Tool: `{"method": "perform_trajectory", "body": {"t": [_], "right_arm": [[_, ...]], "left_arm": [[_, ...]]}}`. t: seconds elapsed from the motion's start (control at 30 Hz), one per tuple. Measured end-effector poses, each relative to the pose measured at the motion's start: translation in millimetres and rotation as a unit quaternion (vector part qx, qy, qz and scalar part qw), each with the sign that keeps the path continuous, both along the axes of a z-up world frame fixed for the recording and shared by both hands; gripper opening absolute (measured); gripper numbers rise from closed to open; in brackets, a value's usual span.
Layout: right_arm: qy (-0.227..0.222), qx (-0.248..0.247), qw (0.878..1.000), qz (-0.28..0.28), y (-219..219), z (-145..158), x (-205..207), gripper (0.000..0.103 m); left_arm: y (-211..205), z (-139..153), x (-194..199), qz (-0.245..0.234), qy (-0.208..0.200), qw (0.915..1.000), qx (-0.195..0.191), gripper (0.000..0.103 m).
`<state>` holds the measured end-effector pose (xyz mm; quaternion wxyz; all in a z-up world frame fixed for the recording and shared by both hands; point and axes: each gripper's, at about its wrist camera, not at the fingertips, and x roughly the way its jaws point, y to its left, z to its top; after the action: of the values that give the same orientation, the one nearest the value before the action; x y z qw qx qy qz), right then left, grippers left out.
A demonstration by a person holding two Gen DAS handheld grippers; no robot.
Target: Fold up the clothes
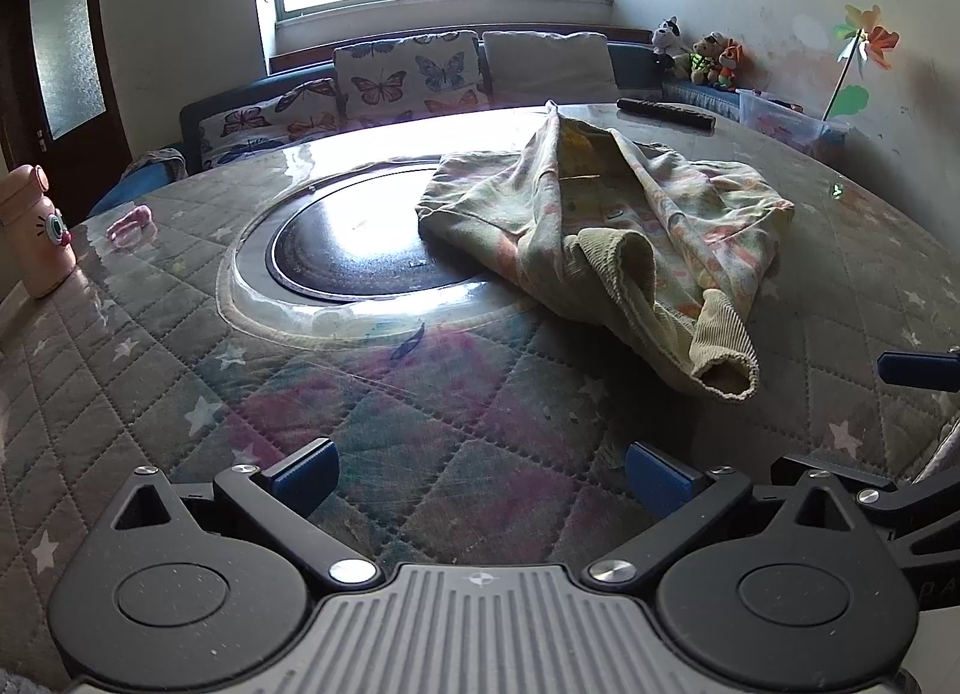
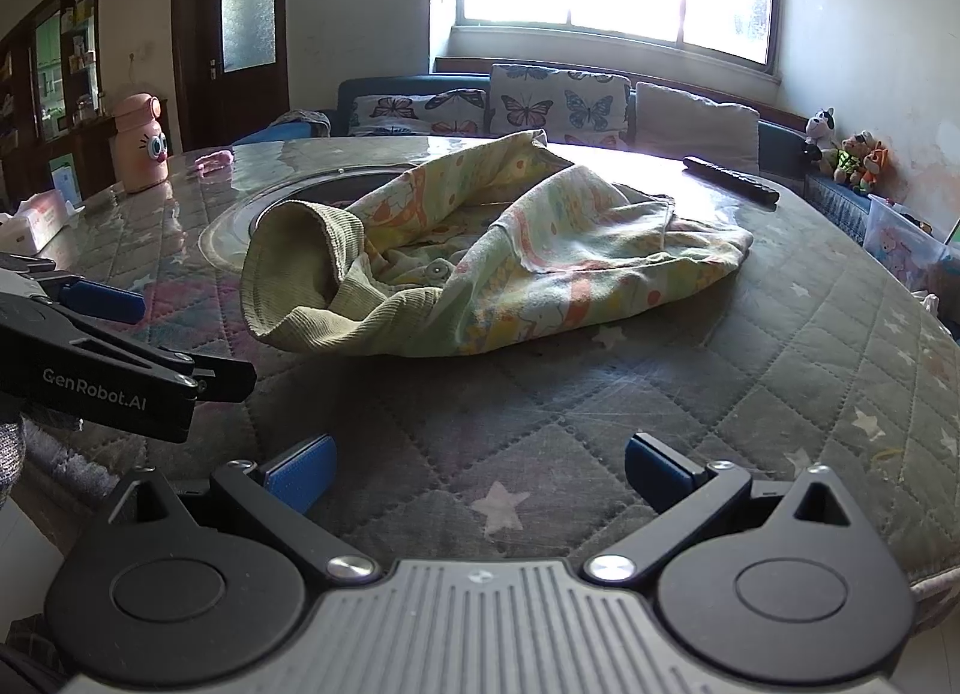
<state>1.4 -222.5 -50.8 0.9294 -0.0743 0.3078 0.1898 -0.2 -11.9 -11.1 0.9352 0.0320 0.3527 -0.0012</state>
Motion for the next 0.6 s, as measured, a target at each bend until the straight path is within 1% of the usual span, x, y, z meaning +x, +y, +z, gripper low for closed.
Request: {"method": "perform_trajectory", "body": {"t": [0.6], "right_arm": [[0.002, -0.001, 1.0, 0.004, 2.8, 2.2, 1.6, 0.103]], "left_arm": [[-1.3, -1.1, 4.1, -0.005, 0.005, 1.0, 0.002, 0.103]]}}
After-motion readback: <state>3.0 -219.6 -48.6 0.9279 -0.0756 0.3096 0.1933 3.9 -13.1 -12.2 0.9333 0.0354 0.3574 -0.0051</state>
